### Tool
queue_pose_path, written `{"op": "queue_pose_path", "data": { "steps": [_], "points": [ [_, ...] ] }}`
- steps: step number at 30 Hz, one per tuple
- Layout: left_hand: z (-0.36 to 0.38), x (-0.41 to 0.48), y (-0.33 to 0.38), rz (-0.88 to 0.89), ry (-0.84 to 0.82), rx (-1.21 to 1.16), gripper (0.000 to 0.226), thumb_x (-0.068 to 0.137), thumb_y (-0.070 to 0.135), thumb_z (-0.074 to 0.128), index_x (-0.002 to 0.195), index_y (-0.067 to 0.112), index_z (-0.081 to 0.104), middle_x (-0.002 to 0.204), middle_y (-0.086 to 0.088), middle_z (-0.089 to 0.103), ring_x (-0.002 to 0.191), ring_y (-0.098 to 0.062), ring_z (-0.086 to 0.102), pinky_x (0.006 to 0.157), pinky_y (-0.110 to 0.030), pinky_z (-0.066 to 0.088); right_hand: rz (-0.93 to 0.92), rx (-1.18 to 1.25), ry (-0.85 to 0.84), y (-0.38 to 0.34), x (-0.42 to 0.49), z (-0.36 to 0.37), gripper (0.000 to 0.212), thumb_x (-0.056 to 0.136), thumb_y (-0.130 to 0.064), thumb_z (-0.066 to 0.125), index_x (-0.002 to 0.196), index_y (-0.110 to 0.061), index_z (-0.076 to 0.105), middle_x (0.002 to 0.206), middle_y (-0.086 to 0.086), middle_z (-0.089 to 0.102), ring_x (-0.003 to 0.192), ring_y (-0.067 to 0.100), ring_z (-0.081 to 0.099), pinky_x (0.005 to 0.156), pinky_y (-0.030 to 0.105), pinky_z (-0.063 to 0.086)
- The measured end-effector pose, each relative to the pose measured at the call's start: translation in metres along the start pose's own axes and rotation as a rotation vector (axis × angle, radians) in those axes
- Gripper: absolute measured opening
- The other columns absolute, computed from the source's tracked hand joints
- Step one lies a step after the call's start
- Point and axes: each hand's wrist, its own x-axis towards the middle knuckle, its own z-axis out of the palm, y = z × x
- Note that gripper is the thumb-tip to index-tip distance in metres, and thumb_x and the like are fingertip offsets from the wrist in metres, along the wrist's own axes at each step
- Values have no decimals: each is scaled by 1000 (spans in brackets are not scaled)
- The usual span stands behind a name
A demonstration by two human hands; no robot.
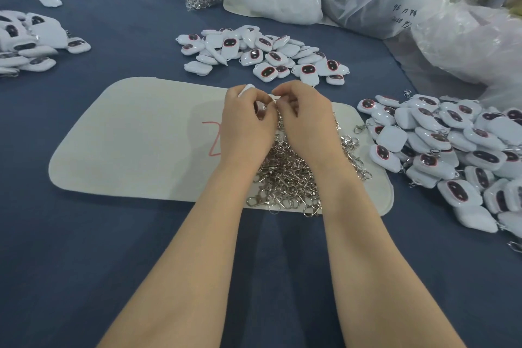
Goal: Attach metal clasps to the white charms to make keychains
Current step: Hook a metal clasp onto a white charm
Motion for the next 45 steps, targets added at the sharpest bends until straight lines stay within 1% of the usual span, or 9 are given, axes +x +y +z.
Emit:
{"op": "queue_pose_path", "data": {
  "steps": [3,9,16,20,24,28,35,40,45],
  "points": [
    [-1,-1,1,5,5,17,7,90,12,58,92,11,64,113,-5,53,69,10,44,66,-8,28,-10,35,20,-1,-1,0,23,93,-4,49,109,-11,63,91,-2,62,87,12,56,82,20,44],
    [-4,2,5,-19,105,-89,13,89,10,60,81,20,58,108,-7,58,74,16,44,71,1,30,74,156,6,-3,-1,6,14,92,-8,54,102,-16,61,88,-13,58,79,-5,53,70,-1,38],
    [-2,2,3,-14,78,-77,8,89,14,61,82,17,62,107,-7,59,74,22,44,69,1,30,121,167,93,-4,1,6,10,92,-12,57,88,-20,59,80,-15,58,81,5,56,73,10,43],
    [-2,-1,3,5,63,-40,7,89,15,59,90,13,65,110,-6,58,75,21,43,66,-2,31,43,25,54,-3,-2,7,9,94,-12,52,92,-16,59,94,-2,63,86,12,54,75,21,41],
    [-4,-2,4,38,54,24,7,92,14,56,92,12,63,112,-6,56,74,1,40,71,-17,34,7,-82,31,-2,-3,8,13,96,-13,47,100,-10,59,104,4,61,94,19,54,79,31,41],
    [-3,0,3,26,53,36,7,92,12,56,90,11,63,111,-8,57,74,-1,36,71,-18,33,-10,-46,21,-2,-3,10,11,95,-10,48,99,-8,57,102,5,62,94,21,55,82,36,44],
    [-3,0,4,1,36,-32,7,91,14,59,91,14,66,111,-6,57,73,12,46,71,-10,31,49,131,72,1,-2,10,14,90,-5,53,90,-18,54,80,-12,57,72,-3,51,68,11,41],
    [-2,-2,3,5,20,11,9,91,13,58,94,11,66,115,-6,54,77,-7,45,72,-16,33,65,183,108,1,-2,12,14,89,-4,54,90,-18,56,80,-12,56,71,-7,51,69,8,41],
    [-2,0,4,-18,26,-11,7,91,13,57,88,14,63,109,-6,57,69,-1,45,71,-13,32,47,228,151,-2,-3,11,14,87,-3,57,89,-16,52,74,-15,54,66,-8,51,69,14,44]
  ]
}}
